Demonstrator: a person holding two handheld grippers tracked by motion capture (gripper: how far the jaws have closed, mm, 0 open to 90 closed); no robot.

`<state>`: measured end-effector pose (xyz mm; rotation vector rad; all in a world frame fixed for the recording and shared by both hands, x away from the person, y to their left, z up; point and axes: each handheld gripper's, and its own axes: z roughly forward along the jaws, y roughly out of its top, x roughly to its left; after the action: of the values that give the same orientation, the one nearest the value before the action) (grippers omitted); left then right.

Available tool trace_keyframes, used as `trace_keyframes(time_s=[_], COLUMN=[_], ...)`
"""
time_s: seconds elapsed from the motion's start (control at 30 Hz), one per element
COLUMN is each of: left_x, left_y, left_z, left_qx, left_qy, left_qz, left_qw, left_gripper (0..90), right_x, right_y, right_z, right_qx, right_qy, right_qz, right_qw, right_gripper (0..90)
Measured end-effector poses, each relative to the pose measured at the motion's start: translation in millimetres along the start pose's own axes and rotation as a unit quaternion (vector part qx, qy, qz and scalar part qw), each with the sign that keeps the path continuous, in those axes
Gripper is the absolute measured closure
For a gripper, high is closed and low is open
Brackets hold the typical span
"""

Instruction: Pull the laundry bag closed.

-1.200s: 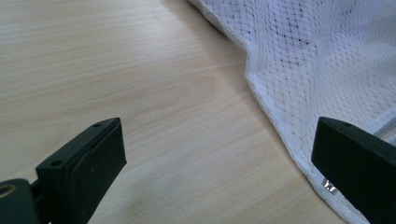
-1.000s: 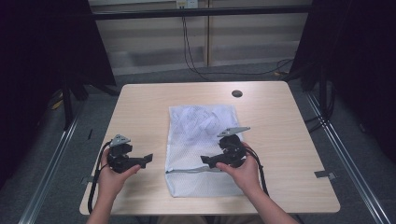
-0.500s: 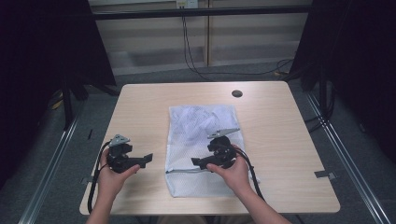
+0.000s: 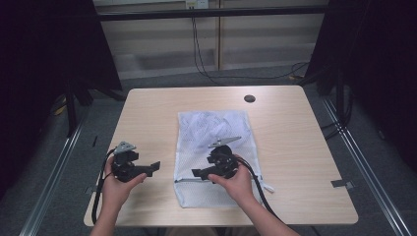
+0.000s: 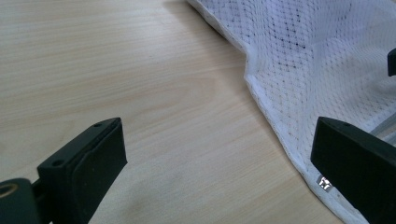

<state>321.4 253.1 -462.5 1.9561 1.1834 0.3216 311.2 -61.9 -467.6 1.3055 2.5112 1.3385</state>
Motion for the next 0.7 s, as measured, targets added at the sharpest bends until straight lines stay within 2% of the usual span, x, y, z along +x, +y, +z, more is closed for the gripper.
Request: trace_keyframes(time_s=[0.37, 0.7], left_x=[1.3, 1.1], left_y=[0.1, 0.0], left_z=[-1.2, -1.4], left_qx=[0.002, 0.001], left_qy=[-0.001, -0.003], left_qz=[0.002, -0.005], left_qw=[1.0000, 1.0000], left_gripper=[3.2, 3.8], right_x=[6.2, 12.7], right_y=[-0.1, 0.7], right_z=[11.6, 22.5], right_qx=[-0.007, -0.014], right_qy=[0.015, 0.041], right_qz=[-0.004, 0.015], right_qw=[0.9999, 0.9989], right_gripper=[25.8, 31.6])
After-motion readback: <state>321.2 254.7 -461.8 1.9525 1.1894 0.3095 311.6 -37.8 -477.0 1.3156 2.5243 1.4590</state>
